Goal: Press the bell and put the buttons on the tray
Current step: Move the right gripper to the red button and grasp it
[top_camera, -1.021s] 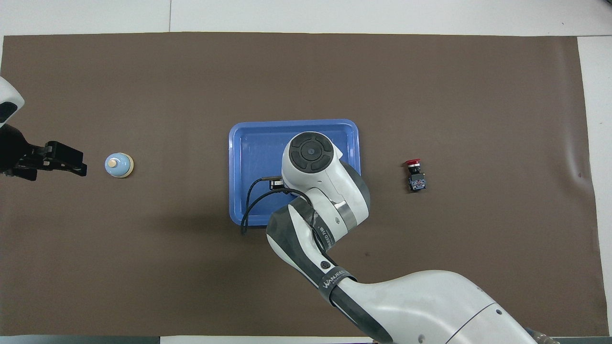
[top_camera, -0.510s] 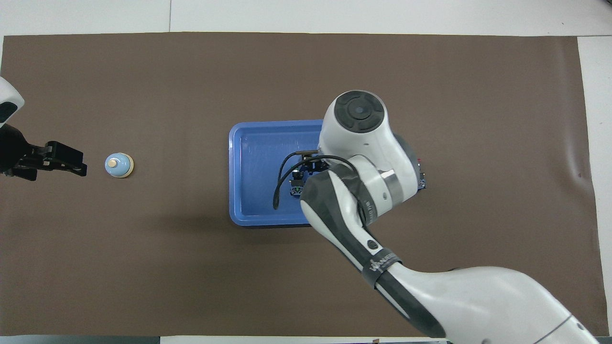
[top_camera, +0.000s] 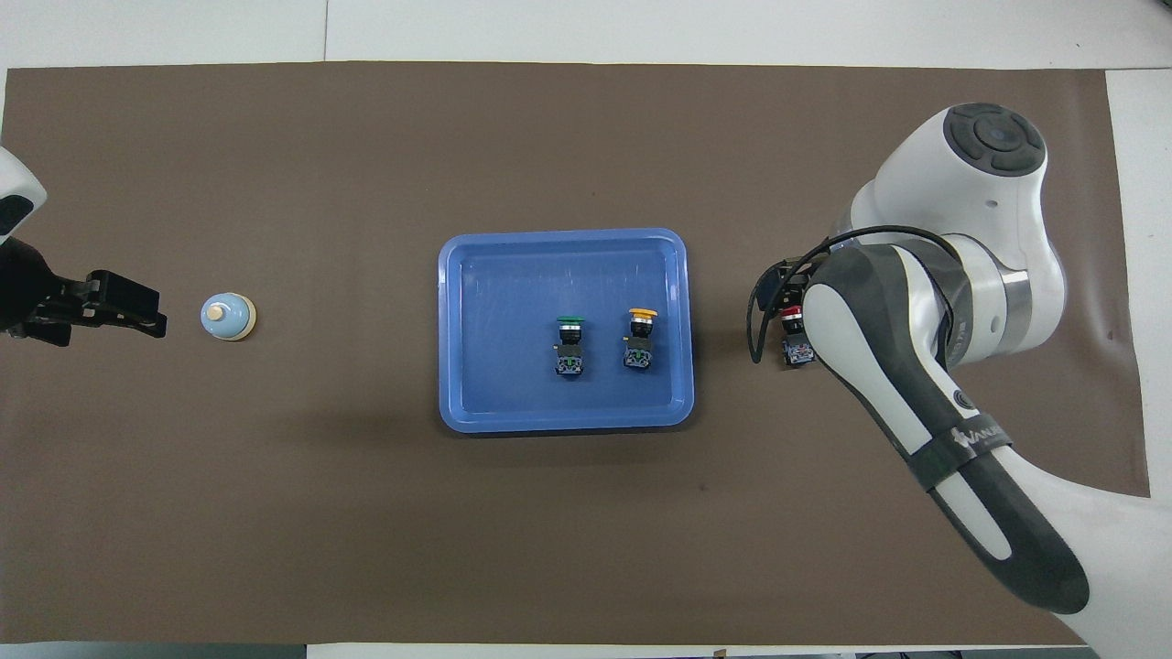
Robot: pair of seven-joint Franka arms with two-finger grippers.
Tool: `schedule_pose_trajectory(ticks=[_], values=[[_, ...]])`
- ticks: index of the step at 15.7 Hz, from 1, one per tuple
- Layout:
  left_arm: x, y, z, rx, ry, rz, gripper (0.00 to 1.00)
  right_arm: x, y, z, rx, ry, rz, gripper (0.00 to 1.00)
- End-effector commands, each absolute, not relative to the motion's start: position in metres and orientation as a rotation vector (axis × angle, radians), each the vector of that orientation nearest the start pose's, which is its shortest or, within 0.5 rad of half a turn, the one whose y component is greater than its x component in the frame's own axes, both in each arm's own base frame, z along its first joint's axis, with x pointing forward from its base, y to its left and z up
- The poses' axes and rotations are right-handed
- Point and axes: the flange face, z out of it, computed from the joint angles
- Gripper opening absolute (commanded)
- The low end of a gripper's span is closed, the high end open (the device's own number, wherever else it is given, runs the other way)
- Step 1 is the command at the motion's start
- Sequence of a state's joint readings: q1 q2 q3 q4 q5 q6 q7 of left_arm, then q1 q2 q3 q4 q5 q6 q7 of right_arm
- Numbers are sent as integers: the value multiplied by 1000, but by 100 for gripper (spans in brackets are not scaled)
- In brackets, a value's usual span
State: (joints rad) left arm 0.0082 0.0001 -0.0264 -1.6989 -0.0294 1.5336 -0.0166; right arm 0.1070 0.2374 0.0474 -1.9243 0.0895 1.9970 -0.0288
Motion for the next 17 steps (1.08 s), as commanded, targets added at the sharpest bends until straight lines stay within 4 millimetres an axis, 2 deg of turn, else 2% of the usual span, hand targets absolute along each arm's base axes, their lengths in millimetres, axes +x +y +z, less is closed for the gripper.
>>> schedule_pose_trajectory(ticks=[1,4,8,10,13,14,17], values=[[544,-12,567,-3152,-16,265,100,555,87,337,-3046,-262,202,100],[544,-12,567,-3152,-16,265,100,541,91,325,-3047,-270,236,100],[544,-12,567,-3152,-16,265,100,542,97,308,-3053,-268,148,100],[544,-12,567,-3152,-16,265,100,542,101,303,-3052,-277,146,94],[544,-12,567,-3152,-16,265,100,541,101,292,-3053,-276,136,92],[544,-12,567,-3152,-16,265,100,540,105,292,-3052,-279,144,86],[544,-12,567,-3151,-16,267,100,540,105,292,-3053,-274,147,53]])
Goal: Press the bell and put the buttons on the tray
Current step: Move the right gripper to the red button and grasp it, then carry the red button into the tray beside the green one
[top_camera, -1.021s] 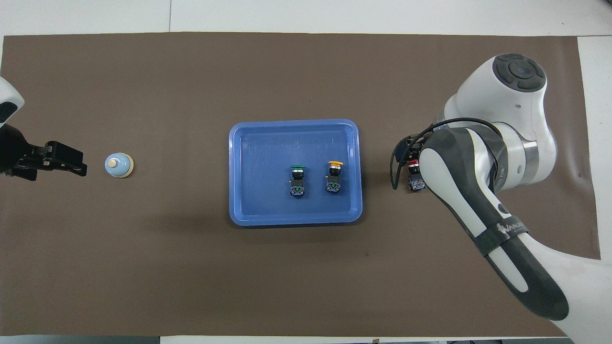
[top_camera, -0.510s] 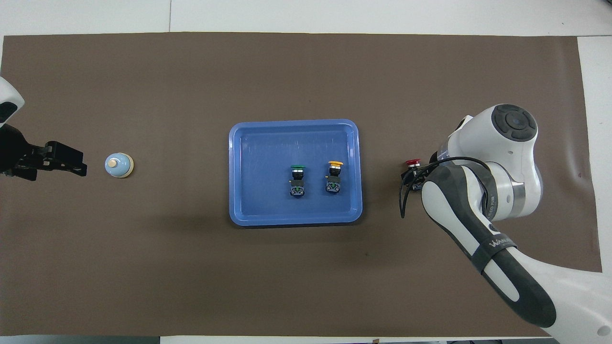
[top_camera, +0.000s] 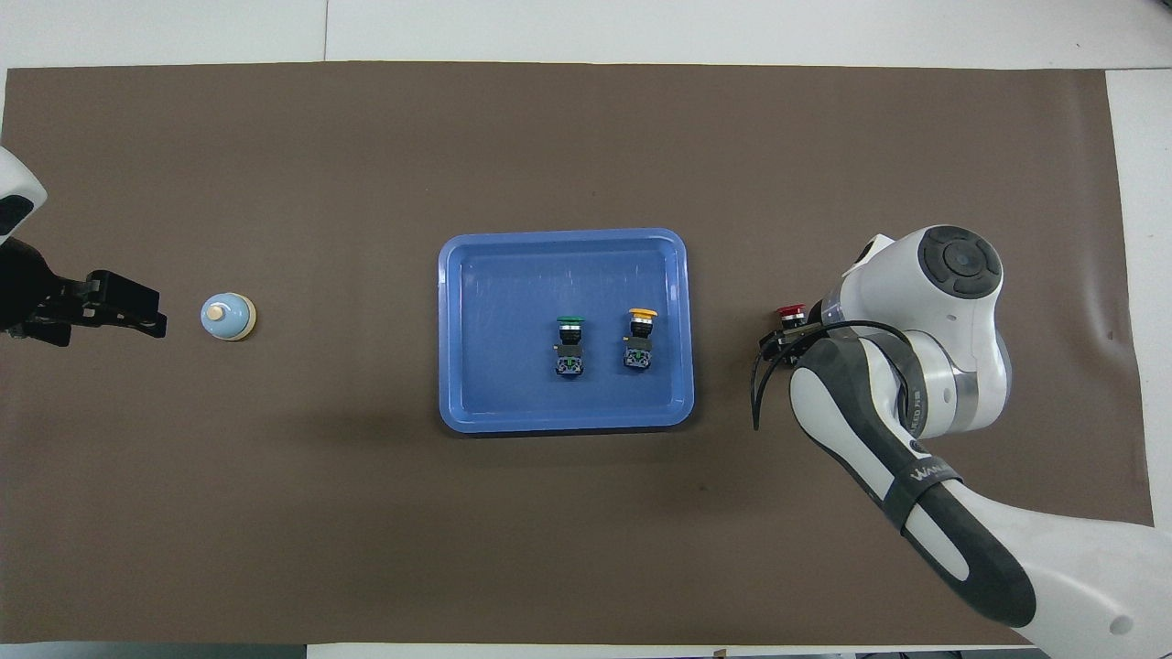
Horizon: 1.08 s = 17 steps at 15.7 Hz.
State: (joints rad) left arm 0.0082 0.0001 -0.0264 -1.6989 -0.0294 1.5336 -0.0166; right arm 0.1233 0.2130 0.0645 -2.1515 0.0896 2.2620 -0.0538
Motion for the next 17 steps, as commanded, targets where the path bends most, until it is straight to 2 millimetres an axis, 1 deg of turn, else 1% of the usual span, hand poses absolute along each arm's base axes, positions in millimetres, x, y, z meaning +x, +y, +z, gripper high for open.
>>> schedule_pose_trajectory(ticks=[1,4,5,6,7,9,10,11,12,13,14,15,17], values=[[544,-12,567,-3151,-16,267,100,538,105,290,-3052,-268,154,43],[545,-12,566,-3151,-16,267,100,539,106,292,-3056,-233,151,4],[544,-12,567,-3152,-16,265,100,539,110,297,-3056,-223,145,0],[544,-12,567,-3152,-16,265,100,541,119,303,-3051,-206,136,0],[544,-12,567,-3152,-16,265,100,544,139,316,-3047,-210,141,0],[544,-12,567,-3152,-16,265,100,557,187,355,-3046,-187,152,0],[544,-12,567,-3152,-16,265,100,562,208,370,-3047,-173,154,0],[544,-12,567,-3152,-16,265,100,564,234,382,-3044,-175,145,0],[544,-12,567,-3152,-16,265,100,567,250,394,-3040,-174,127,0],[544,-12,567,-3152,-16,265,100,565,269,401,-3037,-182,126,0],[544,-12,567,-3152,-16,265,100,563,292,406,-3030,-196,113,0],[544,-12,567,-3152,-16,265,100,561,323,407,-3029,-196,113,0],[544,-12,567,-3151,-16,267,100,566,383,401,-3032,-133,133,0]])
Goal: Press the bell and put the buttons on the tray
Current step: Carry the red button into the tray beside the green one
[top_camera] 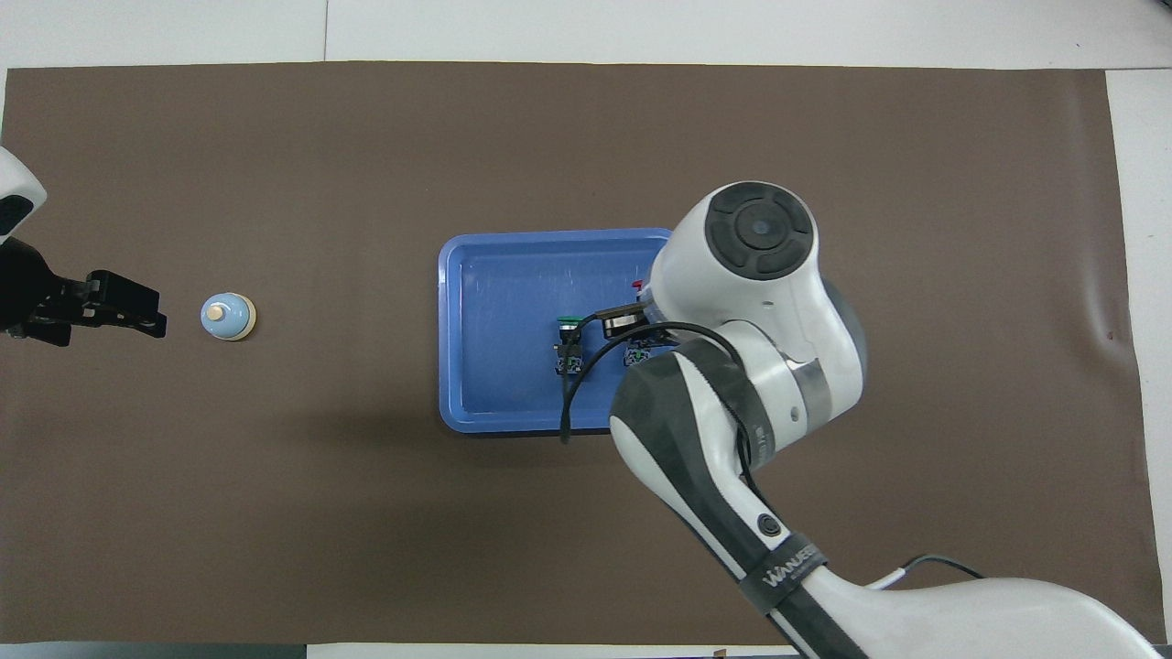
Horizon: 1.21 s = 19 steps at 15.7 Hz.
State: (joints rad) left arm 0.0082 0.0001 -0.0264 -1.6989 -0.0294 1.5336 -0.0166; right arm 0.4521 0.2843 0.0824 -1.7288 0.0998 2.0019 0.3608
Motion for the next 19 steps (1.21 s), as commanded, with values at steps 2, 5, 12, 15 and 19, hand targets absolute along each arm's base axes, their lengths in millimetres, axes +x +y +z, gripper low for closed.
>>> schedule_pose_trajectory(ticks=[2,5,12,15,19], values=[[544,-12,567,-3152,-16,265,100,576,421,389,-3022,-92,110,0],[544,-12,567,-3152,-16,265,100,572,441,377,-3008,-102,85,0],[544,-12,567,-3152,-16,265,100,539,505,322,-3031,-61,105,0],[544,-12,567,-3152,-16,265,100,535,507,317,-3036,-65,118,0],[544,-12,567,-3152,-16,265,100,535,508,318,-3039,-70,114,89]])
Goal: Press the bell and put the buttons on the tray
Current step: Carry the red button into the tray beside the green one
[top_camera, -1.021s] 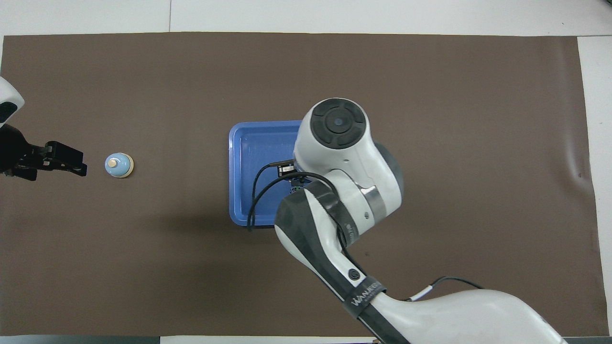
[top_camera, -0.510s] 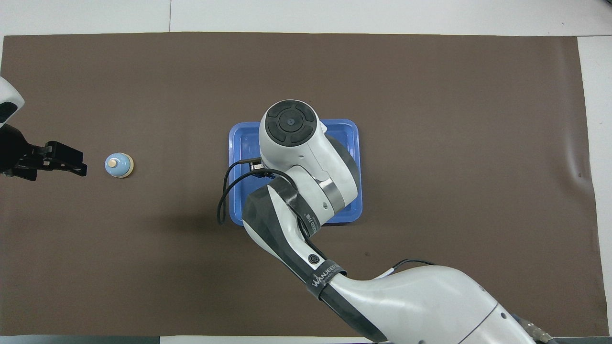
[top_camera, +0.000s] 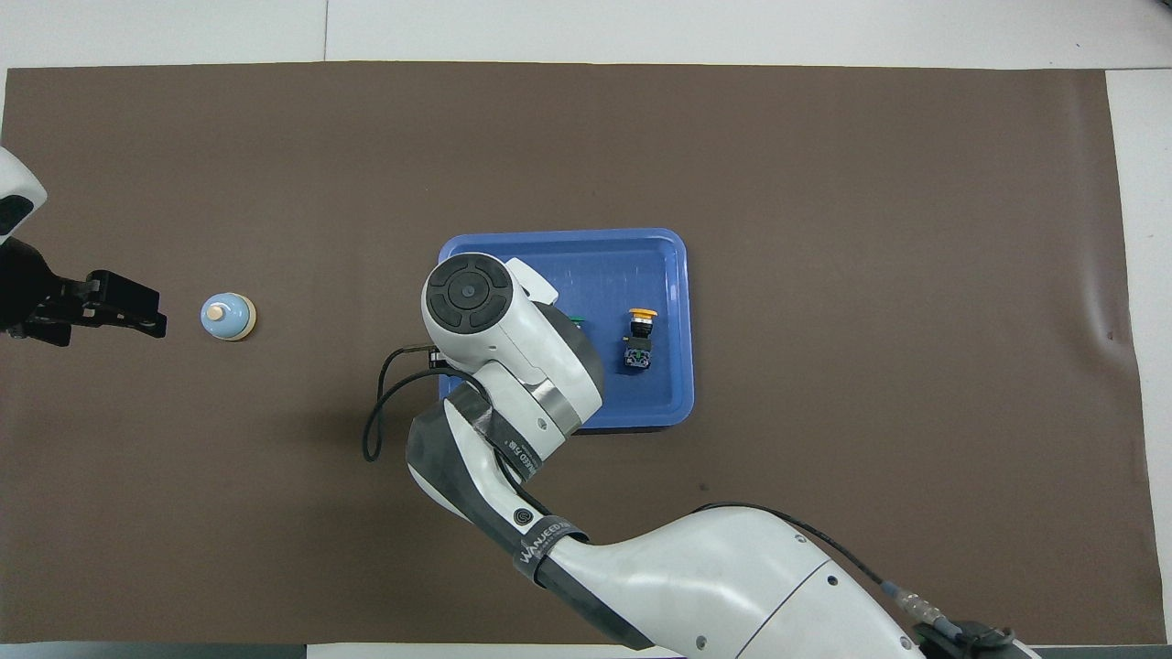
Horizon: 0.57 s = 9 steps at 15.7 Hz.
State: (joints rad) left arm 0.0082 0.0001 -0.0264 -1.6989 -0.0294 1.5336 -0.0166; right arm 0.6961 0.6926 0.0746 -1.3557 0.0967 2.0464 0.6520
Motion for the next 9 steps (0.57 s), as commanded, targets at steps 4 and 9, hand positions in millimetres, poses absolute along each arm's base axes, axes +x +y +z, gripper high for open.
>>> schedule_pose_trajectory(ticks=[4,9], values=[[544,-12,567,-3152,-16,265,100,540,497,323,-3065,-59,133,100],[544,-12,567,-3152,-16,265,100,556,471,411,-3056,-27,74,100]])
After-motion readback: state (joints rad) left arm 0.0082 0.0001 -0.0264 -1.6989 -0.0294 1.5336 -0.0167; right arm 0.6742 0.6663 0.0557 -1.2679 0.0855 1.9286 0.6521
